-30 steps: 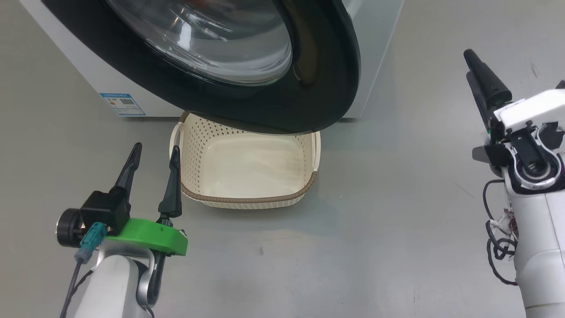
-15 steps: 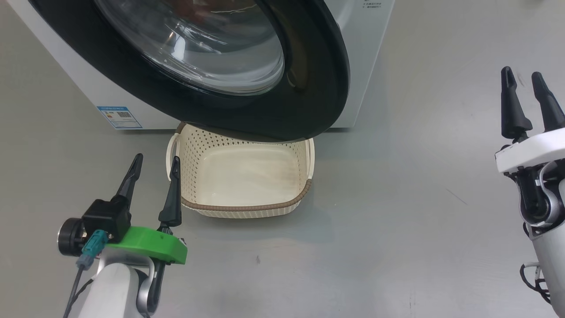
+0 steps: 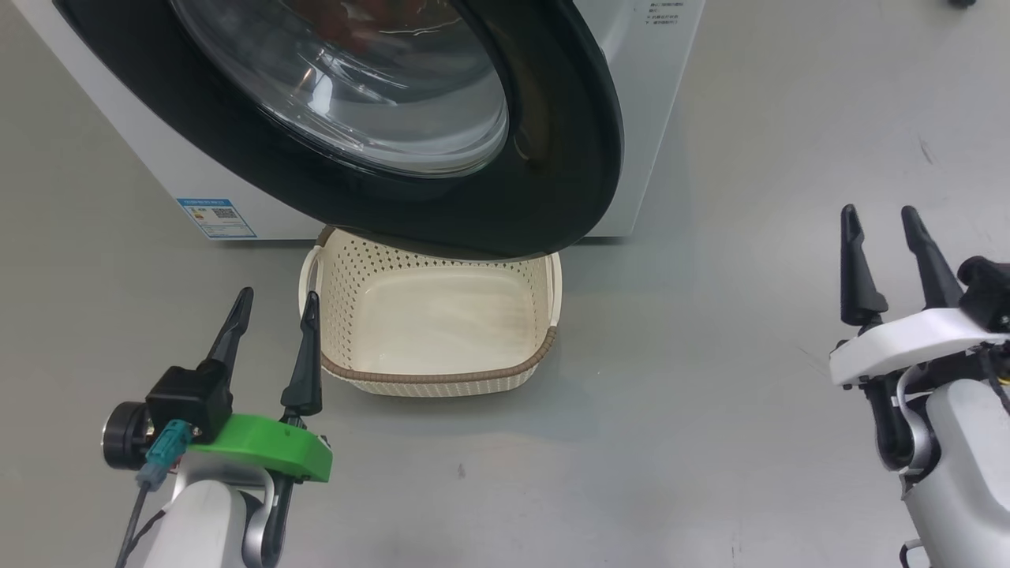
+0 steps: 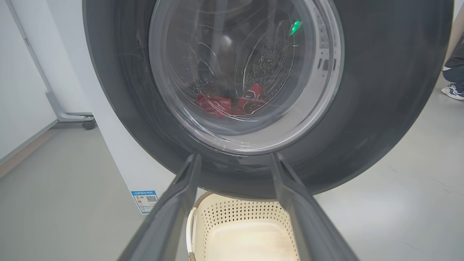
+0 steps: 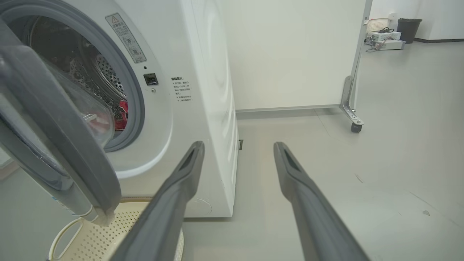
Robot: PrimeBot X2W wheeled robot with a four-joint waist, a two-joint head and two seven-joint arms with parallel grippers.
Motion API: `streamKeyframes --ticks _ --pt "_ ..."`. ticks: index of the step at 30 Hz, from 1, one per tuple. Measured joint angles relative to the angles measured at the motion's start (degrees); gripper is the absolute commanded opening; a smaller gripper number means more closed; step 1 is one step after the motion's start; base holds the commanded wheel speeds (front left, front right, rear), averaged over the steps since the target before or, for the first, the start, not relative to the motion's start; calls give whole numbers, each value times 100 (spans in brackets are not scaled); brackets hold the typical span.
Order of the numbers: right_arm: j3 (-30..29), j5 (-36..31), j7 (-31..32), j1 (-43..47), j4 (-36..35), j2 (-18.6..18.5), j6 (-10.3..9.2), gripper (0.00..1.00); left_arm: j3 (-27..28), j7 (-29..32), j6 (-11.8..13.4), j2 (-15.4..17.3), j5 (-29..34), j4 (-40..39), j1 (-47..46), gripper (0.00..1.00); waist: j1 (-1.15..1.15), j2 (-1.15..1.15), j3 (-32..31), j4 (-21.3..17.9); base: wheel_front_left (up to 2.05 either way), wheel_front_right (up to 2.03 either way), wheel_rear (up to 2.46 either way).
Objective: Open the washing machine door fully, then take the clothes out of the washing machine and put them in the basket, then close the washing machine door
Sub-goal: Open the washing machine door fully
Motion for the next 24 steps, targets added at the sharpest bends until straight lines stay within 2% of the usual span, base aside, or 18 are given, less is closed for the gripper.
streamKeyframes --ticks 8,24 --pt "115 -60 -1 193 45 318 -121 100 27 0 0 0 10 26 8 100 0 0 -39 -7 0 0 0" --pt "192 -378 -3 305 56 475 -296 100 77 0 0 0 43 96 42 100 0 0 -129 -86 0 0 0"
